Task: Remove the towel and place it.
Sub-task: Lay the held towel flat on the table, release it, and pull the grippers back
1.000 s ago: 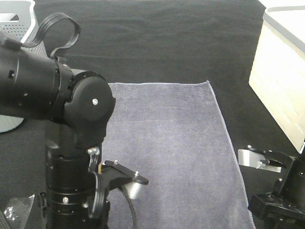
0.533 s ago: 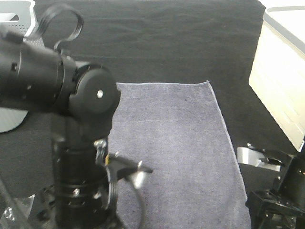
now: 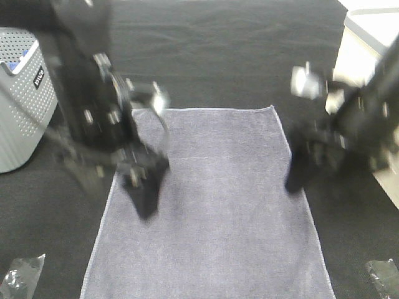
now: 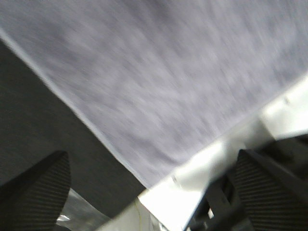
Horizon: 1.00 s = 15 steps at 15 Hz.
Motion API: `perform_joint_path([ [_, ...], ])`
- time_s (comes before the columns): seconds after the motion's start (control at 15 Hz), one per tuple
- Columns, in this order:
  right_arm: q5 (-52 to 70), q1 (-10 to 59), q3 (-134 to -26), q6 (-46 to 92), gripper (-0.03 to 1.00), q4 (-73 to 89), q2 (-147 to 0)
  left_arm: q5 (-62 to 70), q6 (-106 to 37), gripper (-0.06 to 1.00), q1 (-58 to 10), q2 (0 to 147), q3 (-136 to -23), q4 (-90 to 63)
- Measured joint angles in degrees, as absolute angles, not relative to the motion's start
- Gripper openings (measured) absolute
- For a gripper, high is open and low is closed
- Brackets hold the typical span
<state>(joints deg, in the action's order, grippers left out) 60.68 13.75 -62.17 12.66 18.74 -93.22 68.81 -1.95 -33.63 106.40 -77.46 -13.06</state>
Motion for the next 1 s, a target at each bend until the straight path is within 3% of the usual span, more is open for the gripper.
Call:
perform_joint_path([
  [0.13,61.1,13.8,-70.4,10.3,0.86,13.2,-94.9,65.8,-0.9,0.87,-27.7,106.5,-82.8,-9.8],
  [0.4,64.5,13.5,-86.7,6.4,0.89,7.0,-105.4,63.9,1.4,0.87,-20.5,109.3,-90.5,-8.2],
  [0.53,66.9,10.8,-102.8,3.3,0.89,6.5,-117.2,62.5,4.1,0.87,-17.1,114.9,-98.0,-7.2],
  [0.8,68.9,8.6,-120.4,1.8,0.89,5.5,-129.6,62.5,5.4,0.87,-16.2,122.2,-105.2,-6.8],
  [1.0,69.5,8.6,-122.7,2.5,0.89,5.4,-131.7,62.6,5.7,0.87,-16.1,123.9,-106.0,-6.8],
])
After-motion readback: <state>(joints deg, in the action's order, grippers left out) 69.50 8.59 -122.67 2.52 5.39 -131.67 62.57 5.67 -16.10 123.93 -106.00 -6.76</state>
